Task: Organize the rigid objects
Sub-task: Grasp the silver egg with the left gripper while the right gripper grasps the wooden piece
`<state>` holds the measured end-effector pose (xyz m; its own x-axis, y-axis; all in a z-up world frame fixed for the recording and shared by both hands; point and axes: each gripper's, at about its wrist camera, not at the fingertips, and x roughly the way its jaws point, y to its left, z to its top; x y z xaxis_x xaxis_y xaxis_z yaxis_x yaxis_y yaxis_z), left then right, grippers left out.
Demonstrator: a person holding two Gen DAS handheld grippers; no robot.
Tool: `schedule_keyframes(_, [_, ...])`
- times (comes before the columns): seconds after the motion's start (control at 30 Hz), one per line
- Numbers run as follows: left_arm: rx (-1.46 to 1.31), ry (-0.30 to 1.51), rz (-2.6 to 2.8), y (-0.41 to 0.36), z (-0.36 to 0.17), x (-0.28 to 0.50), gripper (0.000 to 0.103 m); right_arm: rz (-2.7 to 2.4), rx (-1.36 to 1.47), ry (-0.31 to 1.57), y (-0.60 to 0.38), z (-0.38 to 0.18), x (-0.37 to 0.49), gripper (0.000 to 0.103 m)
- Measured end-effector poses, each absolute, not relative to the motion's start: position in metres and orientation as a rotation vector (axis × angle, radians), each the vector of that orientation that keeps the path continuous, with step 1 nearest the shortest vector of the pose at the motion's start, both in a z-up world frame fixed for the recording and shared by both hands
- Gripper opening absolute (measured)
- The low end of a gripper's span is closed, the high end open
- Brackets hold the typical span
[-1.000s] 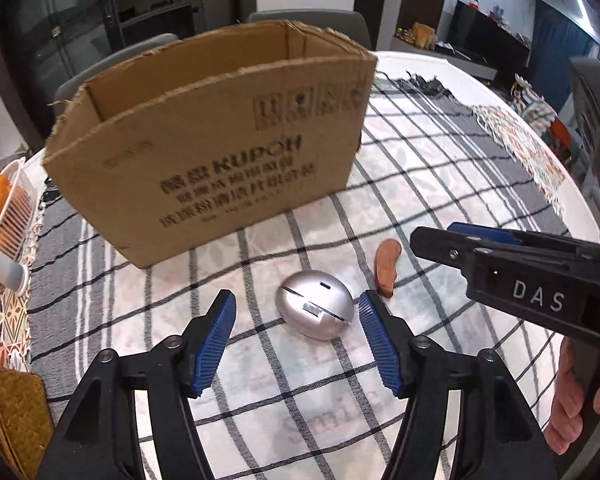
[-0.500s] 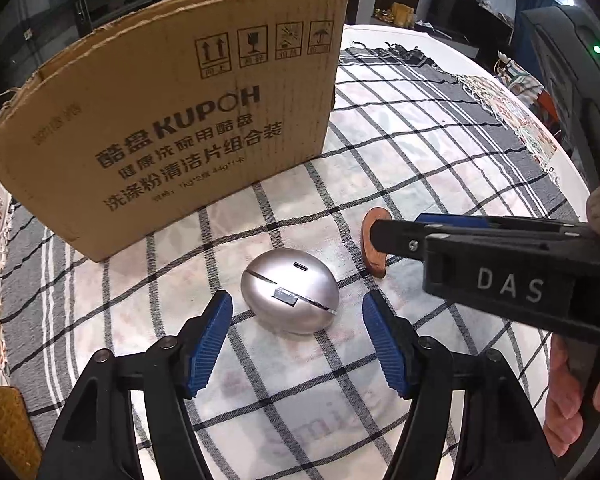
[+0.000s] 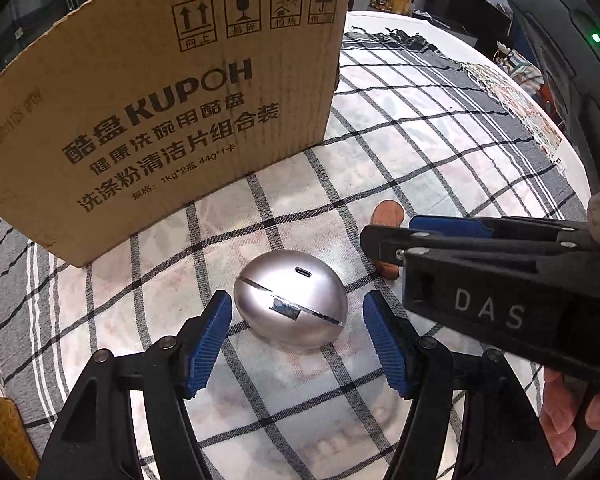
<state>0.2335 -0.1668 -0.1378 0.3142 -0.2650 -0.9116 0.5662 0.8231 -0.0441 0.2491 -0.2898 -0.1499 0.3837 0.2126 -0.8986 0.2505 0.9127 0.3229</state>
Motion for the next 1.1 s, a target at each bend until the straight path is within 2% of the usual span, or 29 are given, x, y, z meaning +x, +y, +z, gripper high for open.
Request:
schedule_keyframes(0.57, [0.335, 1.129, -0.540, -0.171, -0.160, 0.245, 0.067, -0.056, 0.324, 1.218, -0.265, -0.163, 0.267, 0.040])
schedule_keyframes(0.63, [0.330, 1.120, -0.541, -0.169, -0.159, 0.246, 0.063, -0.064, 0.315, 1.215, -0.262, -0.163, 0.269, 0.035])
schedule_keyframes(0.7, [0.326, 1.116, -0.539, -0.168, -0.159, 0.246, 0.063, -0.080, 0.311, 1.214, -0.262, -0.163, 0.270, 0.025])
schedule_keyframes(0.73, [0.322, 1.112, -0.540, -0.167, -0.159, 0.246, 0.063, -0.084, 0.316, 1.212, -0.264, -0.161, 0.269, 0.023])
schedule_keyframes(1.1, [0.252, 1.092, -0.478, -0.149, -0.147, 0.238, 0.063, -0.079, 0.358, 1.181, -0.284, -0.163, 0.257, 0.022])
